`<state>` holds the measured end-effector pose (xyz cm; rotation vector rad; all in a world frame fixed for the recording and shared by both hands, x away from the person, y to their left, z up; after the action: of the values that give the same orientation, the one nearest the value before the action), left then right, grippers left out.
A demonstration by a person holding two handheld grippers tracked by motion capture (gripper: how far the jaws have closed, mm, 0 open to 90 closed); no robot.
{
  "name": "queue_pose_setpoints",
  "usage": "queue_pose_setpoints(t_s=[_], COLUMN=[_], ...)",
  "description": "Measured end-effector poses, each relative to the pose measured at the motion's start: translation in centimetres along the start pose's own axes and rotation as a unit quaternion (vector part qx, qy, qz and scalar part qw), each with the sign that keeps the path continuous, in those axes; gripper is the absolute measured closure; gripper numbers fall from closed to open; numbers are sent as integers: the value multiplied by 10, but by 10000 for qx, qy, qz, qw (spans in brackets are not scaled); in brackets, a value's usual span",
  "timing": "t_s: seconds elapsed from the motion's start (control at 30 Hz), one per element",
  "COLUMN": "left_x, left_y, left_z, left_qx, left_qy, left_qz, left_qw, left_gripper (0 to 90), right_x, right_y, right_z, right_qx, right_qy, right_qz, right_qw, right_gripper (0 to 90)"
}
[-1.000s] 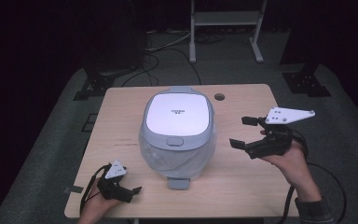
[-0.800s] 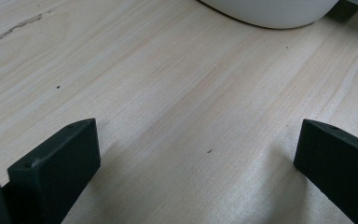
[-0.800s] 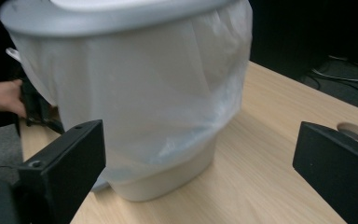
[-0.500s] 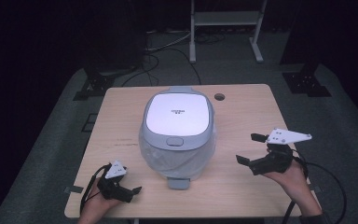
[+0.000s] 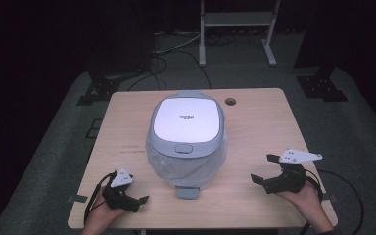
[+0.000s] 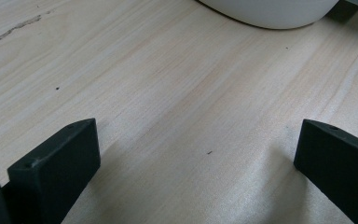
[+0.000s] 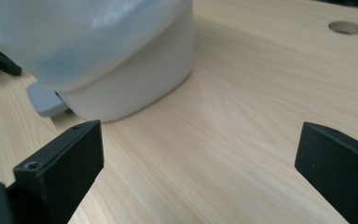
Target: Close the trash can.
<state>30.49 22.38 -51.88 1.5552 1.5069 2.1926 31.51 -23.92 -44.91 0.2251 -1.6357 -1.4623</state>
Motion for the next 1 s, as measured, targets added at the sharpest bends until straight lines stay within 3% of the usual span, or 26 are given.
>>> queue_pose_setpoints(t_s=[0.47, 1.0], left_x=[0, 0], left_y=[0, 0], left_z=[0, 0], left_qx=[-4, -23], left_qy=[-1, -18], left_qz=[4, 3], left_qw=[10000, 10000], left_gripper=[0, 0], right_x=[-9, -21], right_y=[-38, -60], right_z=[-13, -21], right_qx=[-26, 22], right_qy=[-361, -615], right_qz=[622, 1165], right_qw=[9974, 9913], right_gripper=[2, 1])
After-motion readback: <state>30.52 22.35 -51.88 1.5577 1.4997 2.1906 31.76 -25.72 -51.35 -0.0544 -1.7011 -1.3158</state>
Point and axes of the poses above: each handheld gripper's, and its own axes: x roughly backward along the jaws, y roughly out of its top, z roughly to its left, the point moved 5 cm from there along -x, roughly forward along the jaws, and after that the axes turned 1 degree about -z, right-handed, at the moved point
